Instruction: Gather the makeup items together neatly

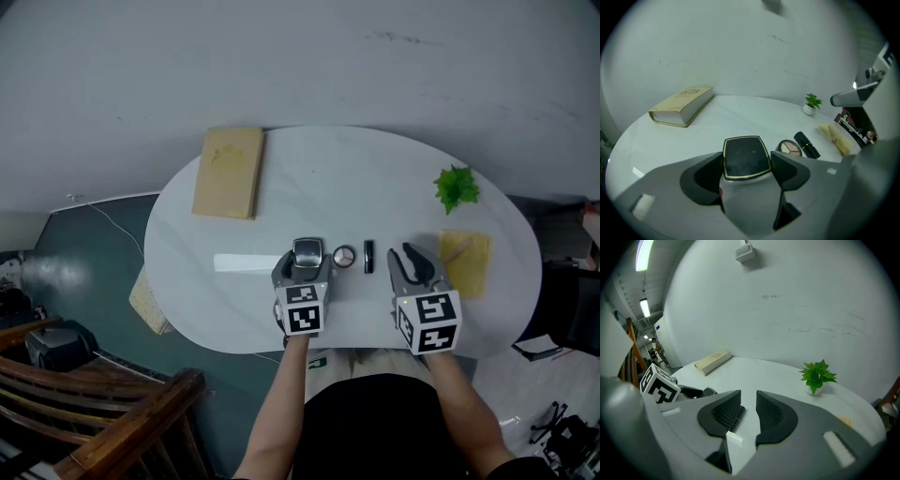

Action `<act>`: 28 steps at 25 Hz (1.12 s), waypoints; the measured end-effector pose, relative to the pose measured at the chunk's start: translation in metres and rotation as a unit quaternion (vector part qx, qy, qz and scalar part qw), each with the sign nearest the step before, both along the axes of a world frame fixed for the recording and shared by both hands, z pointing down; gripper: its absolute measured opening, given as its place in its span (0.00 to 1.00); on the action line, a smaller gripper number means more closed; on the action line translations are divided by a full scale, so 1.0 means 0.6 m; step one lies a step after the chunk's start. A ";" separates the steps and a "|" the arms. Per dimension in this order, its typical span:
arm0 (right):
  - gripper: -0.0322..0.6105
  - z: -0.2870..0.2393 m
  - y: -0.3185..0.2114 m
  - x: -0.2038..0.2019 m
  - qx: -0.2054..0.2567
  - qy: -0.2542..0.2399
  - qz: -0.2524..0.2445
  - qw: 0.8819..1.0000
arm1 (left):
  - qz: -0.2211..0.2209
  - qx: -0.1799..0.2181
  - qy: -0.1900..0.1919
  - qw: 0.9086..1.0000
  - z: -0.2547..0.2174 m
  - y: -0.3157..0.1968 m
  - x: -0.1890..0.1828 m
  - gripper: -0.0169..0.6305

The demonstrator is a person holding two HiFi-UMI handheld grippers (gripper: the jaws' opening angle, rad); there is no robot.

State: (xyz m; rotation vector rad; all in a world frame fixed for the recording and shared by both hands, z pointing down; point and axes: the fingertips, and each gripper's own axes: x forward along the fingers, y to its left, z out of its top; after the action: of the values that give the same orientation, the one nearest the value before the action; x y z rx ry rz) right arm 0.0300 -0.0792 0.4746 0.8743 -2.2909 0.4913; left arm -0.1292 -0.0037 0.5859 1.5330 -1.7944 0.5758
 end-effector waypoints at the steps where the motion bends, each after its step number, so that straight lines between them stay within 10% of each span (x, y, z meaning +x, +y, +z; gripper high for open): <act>1: 0.22 0.000 0.000 -0.001 0.000 0.000 0.000 1.000 | 0.001 0.001 -0.001 1.000 0.001 0.003 0.002 0.51; 28: 0.22 -0.001 0.005 0.015 0.005 -0.003 0.008 1.000 | 0.010 0.020 -0.023 0.999 -0.009 0.017 0.012 0.56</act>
State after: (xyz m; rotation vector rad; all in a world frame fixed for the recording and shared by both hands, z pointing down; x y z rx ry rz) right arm 0.0388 -0.0762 0.4743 0.8974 -2.2949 0.4897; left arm -0.1220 0.0063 0.5804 1.5783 -1.8381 0.5930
